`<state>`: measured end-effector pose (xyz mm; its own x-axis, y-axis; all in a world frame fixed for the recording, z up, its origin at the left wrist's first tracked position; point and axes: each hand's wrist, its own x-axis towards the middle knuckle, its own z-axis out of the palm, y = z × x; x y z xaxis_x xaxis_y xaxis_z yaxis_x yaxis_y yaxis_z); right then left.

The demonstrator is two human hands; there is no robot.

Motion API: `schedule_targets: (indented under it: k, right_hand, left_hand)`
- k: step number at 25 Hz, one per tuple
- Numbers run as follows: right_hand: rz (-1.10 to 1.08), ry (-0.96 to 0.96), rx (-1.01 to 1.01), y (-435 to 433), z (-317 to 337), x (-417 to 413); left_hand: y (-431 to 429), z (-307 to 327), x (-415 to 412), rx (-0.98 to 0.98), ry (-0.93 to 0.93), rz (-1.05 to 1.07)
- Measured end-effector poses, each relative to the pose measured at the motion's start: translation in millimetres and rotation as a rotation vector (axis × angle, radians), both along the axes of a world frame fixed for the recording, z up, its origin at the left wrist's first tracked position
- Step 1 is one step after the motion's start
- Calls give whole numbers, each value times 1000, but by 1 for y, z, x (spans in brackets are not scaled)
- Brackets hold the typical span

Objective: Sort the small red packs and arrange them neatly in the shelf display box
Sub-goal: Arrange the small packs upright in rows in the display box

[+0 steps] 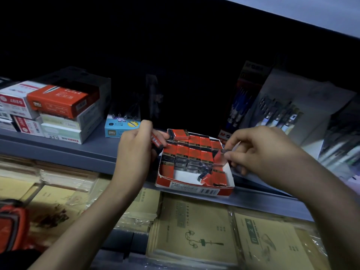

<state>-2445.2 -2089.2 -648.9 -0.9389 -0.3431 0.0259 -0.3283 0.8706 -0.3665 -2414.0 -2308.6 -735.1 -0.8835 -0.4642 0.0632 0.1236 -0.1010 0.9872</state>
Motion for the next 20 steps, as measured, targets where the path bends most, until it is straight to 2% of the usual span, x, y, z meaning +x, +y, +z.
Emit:
schedule_targets:
  k: [2, 5, 13, 20]
  right_hand:
    - [0, 97, 78, -4, -2, 0]
    - [-2, 145, 96, -8, -2, 2]
    - [-62, 28, 143, -15, -7, 3]
    - [-42, 96, 294, -24, -14, 8]
  left_hand:
    - [0, 1, 1, -5, -3, -2]
    - [1, 0, 0, -8, -2, 8]
    - [1, 1, -1, 12, -1, 5]
    - [2, 2, 1, 22, -10, -4]
